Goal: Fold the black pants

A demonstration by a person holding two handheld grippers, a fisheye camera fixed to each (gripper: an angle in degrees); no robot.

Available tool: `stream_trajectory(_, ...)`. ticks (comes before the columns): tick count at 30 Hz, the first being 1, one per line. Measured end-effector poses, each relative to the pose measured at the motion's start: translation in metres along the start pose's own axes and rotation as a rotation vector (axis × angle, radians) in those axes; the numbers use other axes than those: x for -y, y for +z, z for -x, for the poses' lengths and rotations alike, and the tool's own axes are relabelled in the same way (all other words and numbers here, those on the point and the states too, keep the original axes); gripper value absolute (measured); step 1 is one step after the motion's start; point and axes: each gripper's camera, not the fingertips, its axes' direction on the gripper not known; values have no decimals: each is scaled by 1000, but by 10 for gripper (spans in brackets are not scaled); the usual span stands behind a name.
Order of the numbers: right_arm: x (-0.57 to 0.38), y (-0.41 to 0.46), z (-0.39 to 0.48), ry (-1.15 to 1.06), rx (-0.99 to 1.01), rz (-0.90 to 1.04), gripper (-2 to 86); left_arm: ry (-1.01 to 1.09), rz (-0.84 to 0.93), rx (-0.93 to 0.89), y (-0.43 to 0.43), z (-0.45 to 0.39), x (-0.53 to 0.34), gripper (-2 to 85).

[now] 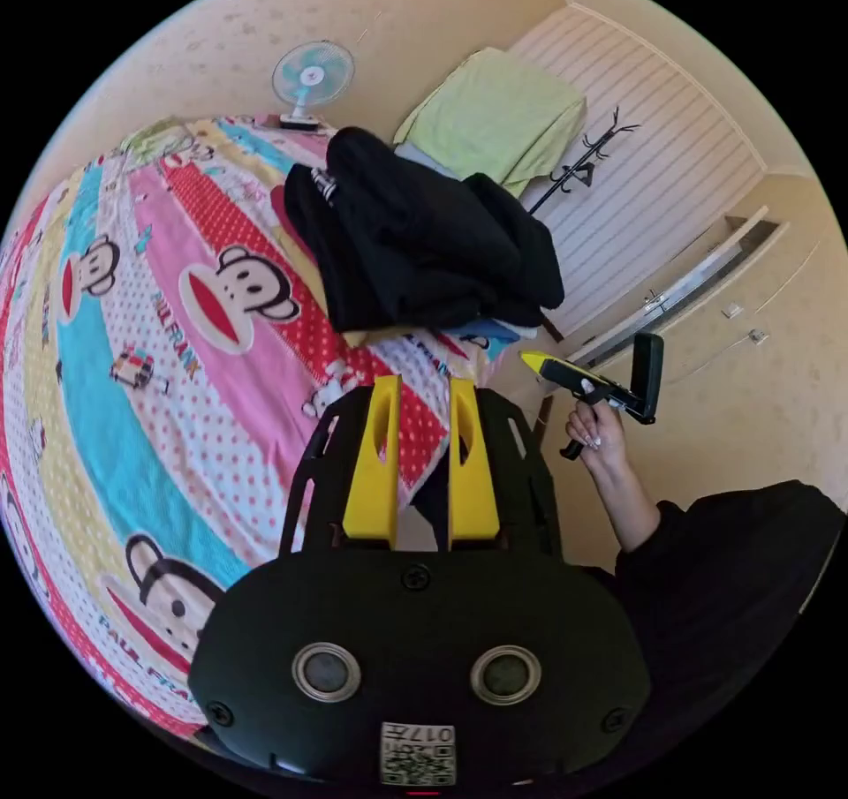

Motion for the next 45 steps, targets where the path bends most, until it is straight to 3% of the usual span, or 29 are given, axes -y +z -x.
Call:
stream_trajectory(6, 94, -42, -13, -26, -163, -153, 102, -106, 25, 50, 52, 19, 101, 113)
stream_trajectory(10, 133, -4, -41, 73, -276, 0, 114, -270, 100, -62, 100, 47, 105, 135)
stream_trajectory(12, 133, 13, -52, 115, -198, 51, 102, -328, 48, -131, 104, 59, 94, 119)
stream_trajectory(18, 148, -21, -47, 151, 289, -206, 38, -315, -123, -254, 52, 78, 84, 65)
stream_trajectory(20, 184, -27, -5, 56, 392, -227, 30, -296, -216, -296, 15, 84, 82, 64)
stream_trajectory(25, 242, -15, 144, -371, 291, -115, 21, -200, -431, -65, -109, 83, 45, 56)
stream_trajectory(29, 247, 26, 229, -487, 591, -52, 20, -298, -599, 82, -189, 103, -35, 41)
stream_trajectory(31, 233, 55, 257, -522, 728, -6, 20, -359, -570, 229, -209, 113, -70, 33)
stream_trajectory(34, 189, 132, 293, -536, 822, 220, 25, -482, -401, 521, -210, 137, -129, 9)
stream_trajectory(36, 149, 187, 302, -532, 824, 381, 28, -647, -192, 632, -185, 171, -181, 8)
stream_trajectory(40, 65, 280, 269, -379, 653, 704, 42, -771, -5, 574, -141, 194, -236, 59)
stream_trajectory(45, 41, 276, 194, -157, 657, 655, 65, -678, 78, 578, -86, 178, -219, 65)
